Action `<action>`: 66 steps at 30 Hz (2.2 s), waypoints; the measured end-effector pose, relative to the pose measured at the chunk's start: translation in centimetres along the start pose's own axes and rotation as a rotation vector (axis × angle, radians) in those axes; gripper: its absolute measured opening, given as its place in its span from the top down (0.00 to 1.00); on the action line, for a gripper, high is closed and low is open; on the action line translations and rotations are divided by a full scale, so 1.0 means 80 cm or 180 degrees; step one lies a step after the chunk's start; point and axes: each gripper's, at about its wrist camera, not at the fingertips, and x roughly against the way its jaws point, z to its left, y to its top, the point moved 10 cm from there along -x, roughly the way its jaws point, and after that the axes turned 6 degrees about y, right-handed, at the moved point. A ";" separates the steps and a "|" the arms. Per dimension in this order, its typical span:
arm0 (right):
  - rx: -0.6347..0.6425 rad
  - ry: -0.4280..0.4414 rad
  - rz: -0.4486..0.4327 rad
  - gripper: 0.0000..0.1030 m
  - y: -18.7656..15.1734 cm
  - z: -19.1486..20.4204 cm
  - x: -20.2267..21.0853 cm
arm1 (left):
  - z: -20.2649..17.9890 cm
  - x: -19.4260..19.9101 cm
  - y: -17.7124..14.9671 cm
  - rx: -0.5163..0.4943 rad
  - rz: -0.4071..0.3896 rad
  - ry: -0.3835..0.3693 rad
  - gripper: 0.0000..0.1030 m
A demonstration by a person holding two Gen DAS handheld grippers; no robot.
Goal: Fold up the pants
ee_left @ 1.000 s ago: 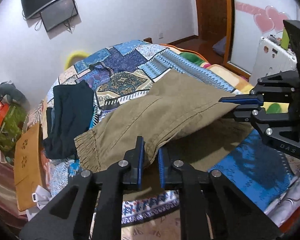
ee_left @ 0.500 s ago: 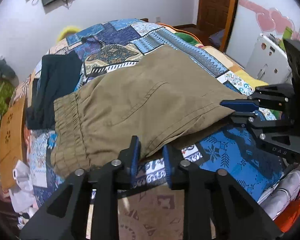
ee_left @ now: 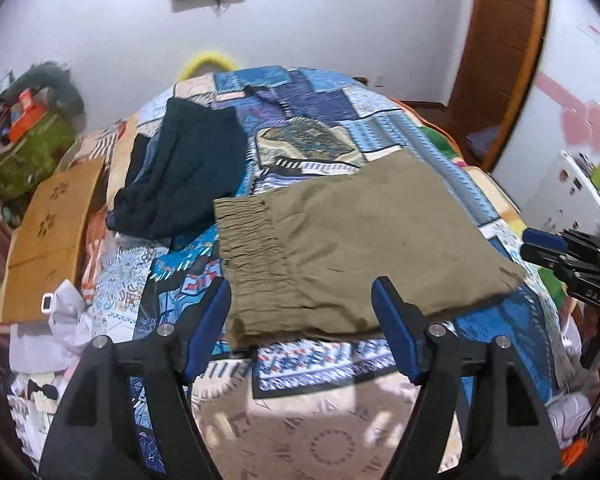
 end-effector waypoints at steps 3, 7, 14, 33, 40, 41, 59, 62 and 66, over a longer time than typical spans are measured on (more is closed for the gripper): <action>-0.0054 -0.0018 -0.0014 0.73 0.005 -0.003 -0.007 | 0.008 -0.026 -0.006 0.0090 0.0169 0.0035 0.15; -0.0117 0.0026 0.0017 0.72 0.008 -0.001 -0.022 | 0.007 -0.066 -0.028 0.0235 0.0533 -0.0070 0.15; -0.0216 0.0148 0.0208 0.71 -0.004 0.016 -0.066 | 0.007 -0.063 -0.026 0.0250 0.0331 0.0047 0.44; -0.0339 -0.0260 0.0476 0.67 -0.069 -0.050 -0.050 | 0.054 -0.047 -0.021 0.0574 0.0218 0.0093 0.18; -0.0458 -0.0272 0.0436 0.67 -0.077 -0.061 -0.036 | 0.024 -0.091 -0.039 0.0474 0.0536 0.0009 0.27; -0.0446 -0.0281 0.0432 0.67 -0.077 -0.060 -0.036 | 0.024 -0.092 -0.040 0.0569 0.0540 -0.0032 0.31; -0.0520 -0.0265 0.0428 0.65 -0.088 -0.063 -0.030 | 0.045 -0.088 -0.044 0.0514 0.0305 0.0193 0.46; -0.0499 -0.0305 0.0442 0.64 -0.087 -0.061 -0.028 | 0.050 -0.086 -0.044 0.0510 0.0283 0.0207 0.37; -0.0475 -0.0347 0.0464 0.61 -0.086 -0.063 -0.020 | 0.052 -0.078 -0.040 0.0472 0.0271 0.0243 0.32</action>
